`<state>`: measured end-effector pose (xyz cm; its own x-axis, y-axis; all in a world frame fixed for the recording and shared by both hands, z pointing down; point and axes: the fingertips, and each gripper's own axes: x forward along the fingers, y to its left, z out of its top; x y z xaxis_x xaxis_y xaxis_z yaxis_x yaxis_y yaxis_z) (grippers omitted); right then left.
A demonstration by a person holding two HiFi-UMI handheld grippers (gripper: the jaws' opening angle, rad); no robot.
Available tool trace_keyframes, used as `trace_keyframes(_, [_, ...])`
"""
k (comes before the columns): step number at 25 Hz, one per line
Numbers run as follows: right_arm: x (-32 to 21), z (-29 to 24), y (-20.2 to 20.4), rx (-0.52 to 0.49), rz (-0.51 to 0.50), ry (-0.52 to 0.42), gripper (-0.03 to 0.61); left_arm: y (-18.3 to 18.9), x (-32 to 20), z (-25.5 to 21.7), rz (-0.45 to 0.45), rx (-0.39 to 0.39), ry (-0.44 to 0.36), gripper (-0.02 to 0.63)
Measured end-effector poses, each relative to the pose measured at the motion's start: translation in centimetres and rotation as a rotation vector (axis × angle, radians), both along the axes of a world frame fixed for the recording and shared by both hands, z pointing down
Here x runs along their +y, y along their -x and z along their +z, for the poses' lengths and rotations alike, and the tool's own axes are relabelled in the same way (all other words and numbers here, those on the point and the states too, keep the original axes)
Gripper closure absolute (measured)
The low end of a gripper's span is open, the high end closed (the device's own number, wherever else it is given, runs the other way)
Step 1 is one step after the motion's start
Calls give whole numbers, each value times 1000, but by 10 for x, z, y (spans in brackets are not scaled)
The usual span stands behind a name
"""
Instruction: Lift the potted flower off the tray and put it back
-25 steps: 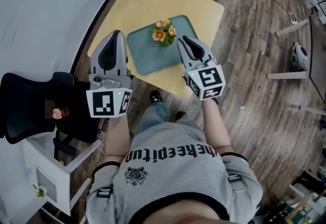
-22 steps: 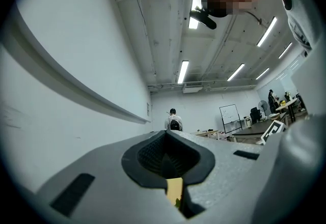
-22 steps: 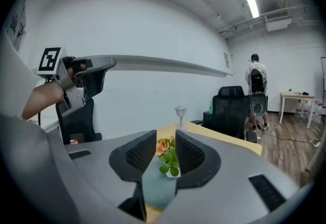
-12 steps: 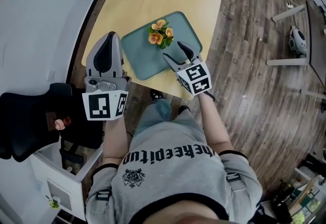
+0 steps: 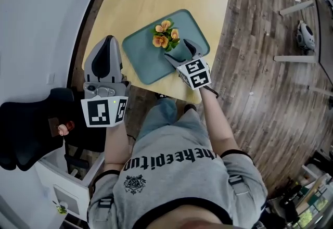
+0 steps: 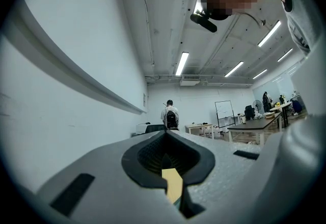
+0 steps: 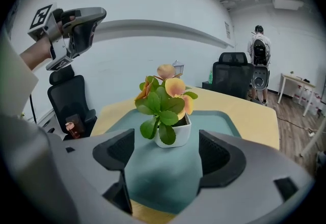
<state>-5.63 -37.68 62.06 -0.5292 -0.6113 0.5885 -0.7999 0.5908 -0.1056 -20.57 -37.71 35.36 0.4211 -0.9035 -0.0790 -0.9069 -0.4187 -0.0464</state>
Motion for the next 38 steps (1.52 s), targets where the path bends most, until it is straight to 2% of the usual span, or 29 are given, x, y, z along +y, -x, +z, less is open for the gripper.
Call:
trace_keyframes(19, [-41, 33, 24, 37, 26, 5, 201, 23, -21, 22, -9, -21, 41, 611])
trace_keyframes(28, [-52, 35, 23, 61, 60, -42, 222, 29, -26, 27, -3, -31, 50, 611])
trace_keyframes(38, [-47, 7, 17, -19, 98, -73, 225, 23, -27, 22, 28, -18, 36, 611])
